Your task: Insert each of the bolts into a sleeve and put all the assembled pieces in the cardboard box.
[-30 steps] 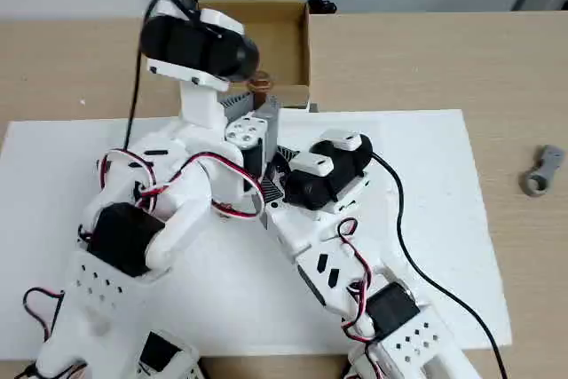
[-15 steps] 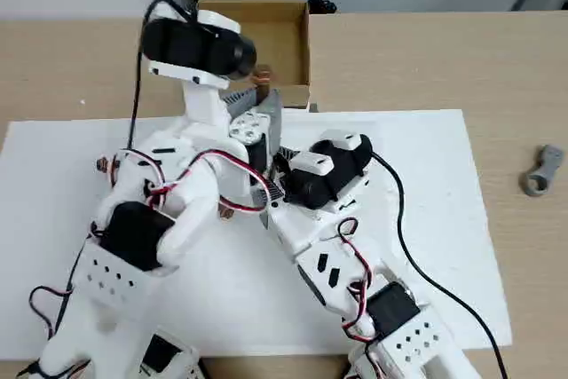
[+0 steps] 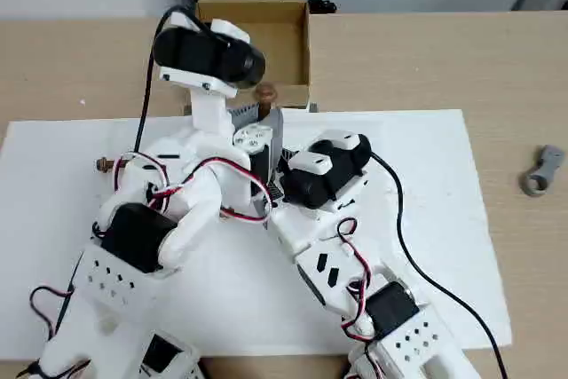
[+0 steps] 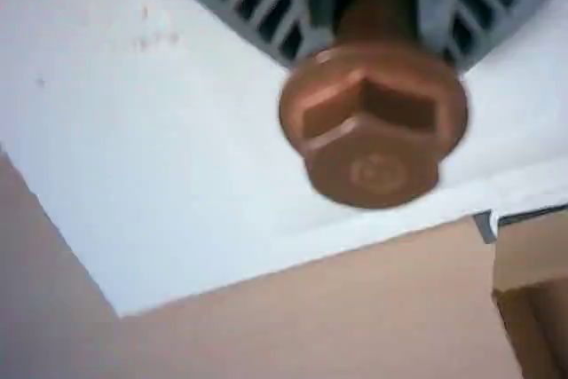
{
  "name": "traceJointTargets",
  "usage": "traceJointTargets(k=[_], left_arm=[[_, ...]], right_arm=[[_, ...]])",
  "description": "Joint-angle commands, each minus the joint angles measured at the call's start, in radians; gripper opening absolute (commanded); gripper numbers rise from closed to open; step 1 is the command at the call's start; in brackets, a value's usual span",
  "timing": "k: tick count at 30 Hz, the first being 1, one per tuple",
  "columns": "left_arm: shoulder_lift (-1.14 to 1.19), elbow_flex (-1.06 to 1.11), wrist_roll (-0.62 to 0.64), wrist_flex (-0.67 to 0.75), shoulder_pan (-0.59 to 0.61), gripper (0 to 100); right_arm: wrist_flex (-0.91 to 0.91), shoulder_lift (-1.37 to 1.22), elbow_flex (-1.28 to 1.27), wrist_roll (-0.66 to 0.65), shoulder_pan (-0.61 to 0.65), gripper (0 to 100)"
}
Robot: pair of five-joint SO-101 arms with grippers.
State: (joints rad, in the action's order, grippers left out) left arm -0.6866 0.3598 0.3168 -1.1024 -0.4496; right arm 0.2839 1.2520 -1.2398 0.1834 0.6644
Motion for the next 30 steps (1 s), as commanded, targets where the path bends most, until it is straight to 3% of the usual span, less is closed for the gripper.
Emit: traceJointTargets(k=[1, 5, 9, 12, 19, 24, 30], left_arm=[[0.0, -0.004, 0.002, -0.029, 0.0, 1], [-0.002, -0.015, 0.002, -0.035, 0.002, 2], [0.0, -0.113, 0.012, -0.127, -0.002, 13], [0.008, -0.194, 0.109, -0.21, 0.002, 19], [0.0, -0.323, 0.115, -0.37, 0.015, 20], [0.0, -0.492, -0.098, -0.488, 0.144, 18], [-0.002, -0.555, -0.262, -0.612, 0.265, 0]], right_arm=[[-0.004, 0.021, 0.041, 0.006, 0.001, 0.3], [-0.004, 0.021, 0.043, 0.006, 0.001, 0.3], [-0.004, 0.018, 0.046, 0.003, 0.001, 0.3], [-0.004, 0.015, 0.046, 0.003, -0.001, 0.3], [-0.002, 0.007, 0.084, 0.006, -0.05, 0.3], [0.059, -0.125, 0.226, 0.009, -0.097, 0.3], [0.068, -0.34, 0.437, 0.009, -0.104, 0.3]])
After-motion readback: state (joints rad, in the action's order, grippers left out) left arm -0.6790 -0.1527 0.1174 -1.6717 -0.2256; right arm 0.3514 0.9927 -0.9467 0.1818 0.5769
